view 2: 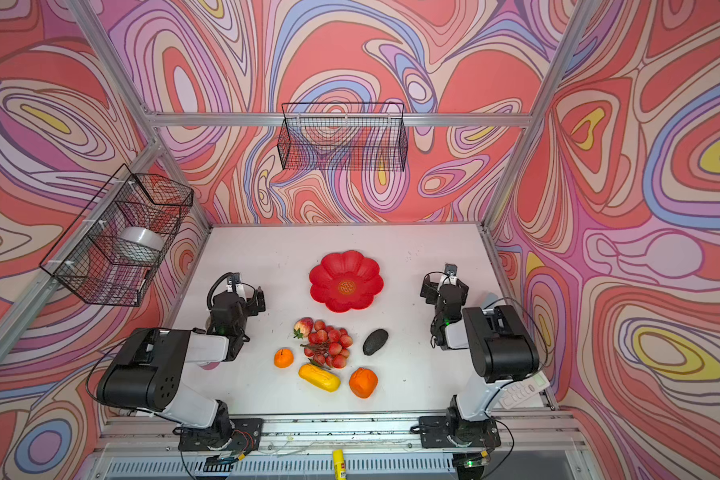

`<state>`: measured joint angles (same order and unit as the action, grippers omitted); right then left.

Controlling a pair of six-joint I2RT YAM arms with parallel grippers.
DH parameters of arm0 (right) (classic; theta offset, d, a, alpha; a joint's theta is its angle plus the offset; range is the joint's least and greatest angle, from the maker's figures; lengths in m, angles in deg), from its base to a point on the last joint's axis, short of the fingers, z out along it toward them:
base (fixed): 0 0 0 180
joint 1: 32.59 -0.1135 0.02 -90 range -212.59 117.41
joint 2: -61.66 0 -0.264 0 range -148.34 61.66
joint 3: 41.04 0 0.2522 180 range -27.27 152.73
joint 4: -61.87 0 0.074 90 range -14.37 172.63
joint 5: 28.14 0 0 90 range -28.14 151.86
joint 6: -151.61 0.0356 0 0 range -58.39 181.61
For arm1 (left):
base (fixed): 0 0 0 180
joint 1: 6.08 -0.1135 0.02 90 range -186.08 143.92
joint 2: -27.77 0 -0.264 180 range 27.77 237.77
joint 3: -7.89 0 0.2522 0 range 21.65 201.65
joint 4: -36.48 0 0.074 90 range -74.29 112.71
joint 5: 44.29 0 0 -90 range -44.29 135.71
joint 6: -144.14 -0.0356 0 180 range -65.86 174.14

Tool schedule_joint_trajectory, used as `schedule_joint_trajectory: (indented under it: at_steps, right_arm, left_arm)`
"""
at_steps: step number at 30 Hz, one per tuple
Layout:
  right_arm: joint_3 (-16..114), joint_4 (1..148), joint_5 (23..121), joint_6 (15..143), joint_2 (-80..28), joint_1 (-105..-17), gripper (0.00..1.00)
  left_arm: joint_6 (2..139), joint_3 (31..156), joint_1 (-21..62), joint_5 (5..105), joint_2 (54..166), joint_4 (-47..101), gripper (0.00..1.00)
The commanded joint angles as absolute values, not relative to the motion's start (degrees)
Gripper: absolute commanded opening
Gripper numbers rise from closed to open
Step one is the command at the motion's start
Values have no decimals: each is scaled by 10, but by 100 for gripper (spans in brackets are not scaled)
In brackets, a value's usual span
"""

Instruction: Place and organize the fake fruits in the fruit bowl

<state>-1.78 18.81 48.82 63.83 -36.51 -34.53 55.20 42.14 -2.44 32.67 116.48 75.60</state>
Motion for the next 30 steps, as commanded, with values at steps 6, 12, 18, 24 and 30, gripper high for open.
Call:
schedule_joint_trajectory:
  at_steps: [6, 12, 18, 24, 30]
  right_arm:
    - [-11, 190, 491, 641, -366, -344, 98]
    - [-10, 191, 491, 641, -367, -344, 98]
    - [-10, 191, 491, 641, -367, -345, 98]
    - [-11, 191, 491, 641, -367, -344, 98]
    - [-12, 189, 491, 641, -366, -344, 98]
  left_arm:
    - [548, 424, -27, 331, 1165, 759, 100]
    - [548, 425, -27, 332, 1165, 757, 100]
    - [549, 427, -27, 334, 1166, 754, 100]
    - [551, 428, -30, 339, 1165, 750, 100]
    - [553, 427, -34, 350, 1163, 749, 99]
